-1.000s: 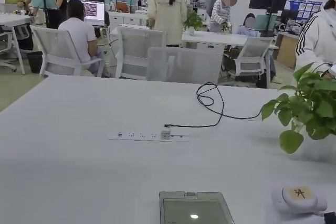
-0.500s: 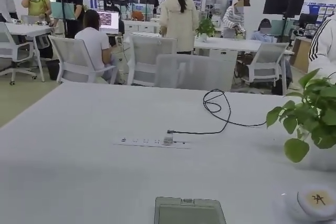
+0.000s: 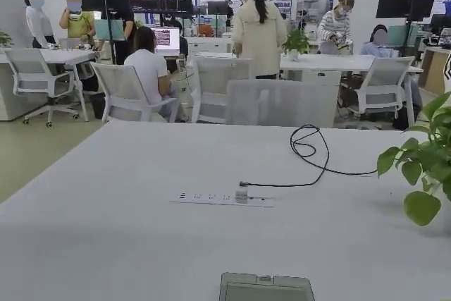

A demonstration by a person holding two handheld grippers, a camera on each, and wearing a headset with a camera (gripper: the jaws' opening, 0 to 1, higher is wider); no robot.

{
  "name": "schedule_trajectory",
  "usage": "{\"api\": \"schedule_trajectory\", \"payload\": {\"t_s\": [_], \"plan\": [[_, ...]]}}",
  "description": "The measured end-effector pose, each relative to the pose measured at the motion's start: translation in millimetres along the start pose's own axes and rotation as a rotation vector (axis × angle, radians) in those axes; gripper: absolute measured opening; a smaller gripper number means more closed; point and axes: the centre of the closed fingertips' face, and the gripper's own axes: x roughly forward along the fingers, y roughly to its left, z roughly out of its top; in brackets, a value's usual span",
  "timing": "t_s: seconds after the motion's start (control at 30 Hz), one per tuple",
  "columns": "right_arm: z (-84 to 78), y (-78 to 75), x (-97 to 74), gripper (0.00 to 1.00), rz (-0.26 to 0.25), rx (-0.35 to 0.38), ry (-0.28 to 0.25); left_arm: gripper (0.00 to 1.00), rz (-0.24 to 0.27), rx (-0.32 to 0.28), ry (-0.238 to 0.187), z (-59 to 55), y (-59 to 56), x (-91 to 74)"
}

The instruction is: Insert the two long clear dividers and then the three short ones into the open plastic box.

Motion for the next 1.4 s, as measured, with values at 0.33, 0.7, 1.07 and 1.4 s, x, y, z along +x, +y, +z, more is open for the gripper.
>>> {"api": "schedule_trajectory", "payload": {"t_s": [0.33, 0.7, 1.07, 1.4], "plan": [[-13.1, -2.9, -13.9, 0.87, 0.019, -0.027, -0.037, 0.82, 0.122, -0.141, 0.17, -34.2, 34.8, 5.2], [-19.1, -0.9, -23.6, 0.9, 0.07, -0.054, -0.098, 0.69, 0.189, -0.199, 0.314, -55.8, 53.6, 32.5], [-20.8, -7.4, -25.7, 0.9, 0.067, -0.043, -0.127, 0.55, 0.251, -0.167, 0.45, -78.3, 66.5, 46.1], [-17.0, -6.1, -27.0, 0.9, 0.06, -0.033, -0.169, 0.45, 0.311, -0.113, 0.516, -83.7, 72.1, 50.6]]}}
